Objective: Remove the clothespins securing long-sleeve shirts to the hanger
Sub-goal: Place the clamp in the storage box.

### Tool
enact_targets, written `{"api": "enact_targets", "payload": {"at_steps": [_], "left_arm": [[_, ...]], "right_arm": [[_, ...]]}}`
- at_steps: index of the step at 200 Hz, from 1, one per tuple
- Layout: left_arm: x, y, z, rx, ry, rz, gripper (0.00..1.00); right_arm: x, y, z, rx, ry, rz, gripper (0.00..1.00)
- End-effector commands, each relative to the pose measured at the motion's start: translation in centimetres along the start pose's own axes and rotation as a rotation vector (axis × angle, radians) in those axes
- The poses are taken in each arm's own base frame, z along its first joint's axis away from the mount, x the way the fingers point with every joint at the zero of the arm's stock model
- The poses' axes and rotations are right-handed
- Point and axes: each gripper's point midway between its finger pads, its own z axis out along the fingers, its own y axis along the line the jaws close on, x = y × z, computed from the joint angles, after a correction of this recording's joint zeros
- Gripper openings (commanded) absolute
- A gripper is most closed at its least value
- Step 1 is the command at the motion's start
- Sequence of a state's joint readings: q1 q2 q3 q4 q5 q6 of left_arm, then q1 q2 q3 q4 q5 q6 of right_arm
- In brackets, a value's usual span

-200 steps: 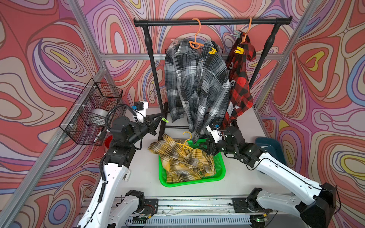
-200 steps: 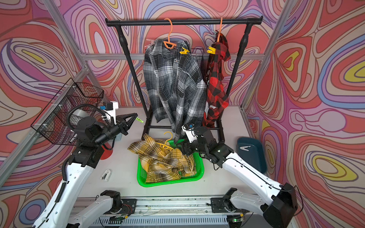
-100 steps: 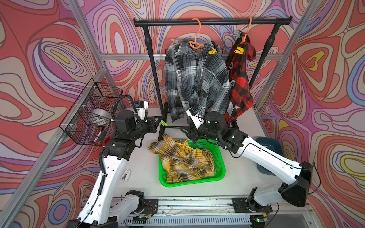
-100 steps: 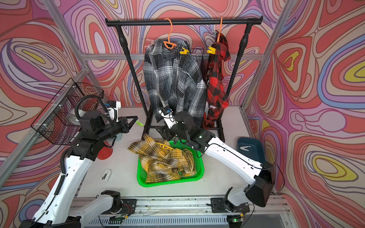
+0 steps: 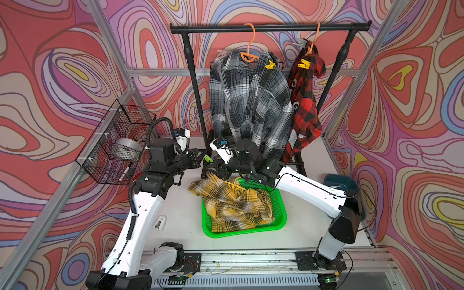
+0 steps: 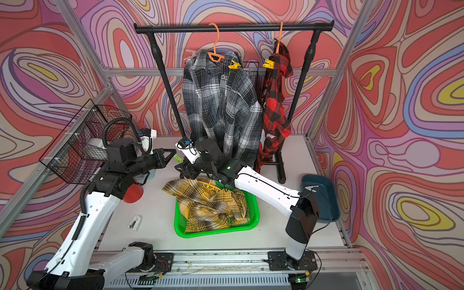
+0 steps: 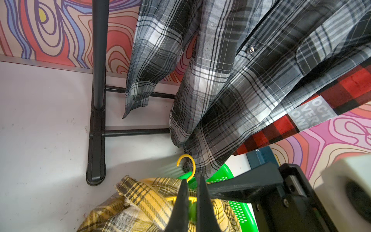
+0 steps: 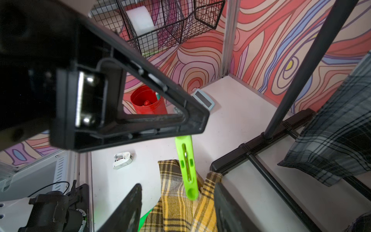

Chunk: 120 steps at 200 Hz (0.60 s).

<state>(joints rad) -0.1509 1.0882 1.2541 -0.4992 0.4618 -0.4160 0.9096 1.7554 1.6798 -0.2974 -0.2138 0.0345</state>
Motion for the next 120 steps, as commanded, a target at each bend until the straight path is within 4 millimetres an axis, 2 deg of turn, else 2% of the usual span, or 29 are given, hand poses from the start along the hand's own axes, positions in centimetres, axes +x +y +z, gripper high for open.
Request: {"api": "enact_targets", "payload": {"at_steps": [1, 57, 120], "left_arm": [[-0.3, -0.4, -0.4, -0.005, 0.003, 0.008, 0.0], [0.1, -0.1, -0.3, -0.013, 0.017, 0.011, 0.0], [0.6, 0.3, -0.1, -0.025, 0.035, 0.017, 0.0]], "right_arm": [[-0.7, -0.3, 1.4, 0.007, -0.023, -0.015, 0.58], [-0.4, -1.4, 3.0, 0.05, -0.011, -0.021, 0.57], [-1.1, -1.9, 2.9, 0.083, -0.025, -0.034, 0.54]]}}
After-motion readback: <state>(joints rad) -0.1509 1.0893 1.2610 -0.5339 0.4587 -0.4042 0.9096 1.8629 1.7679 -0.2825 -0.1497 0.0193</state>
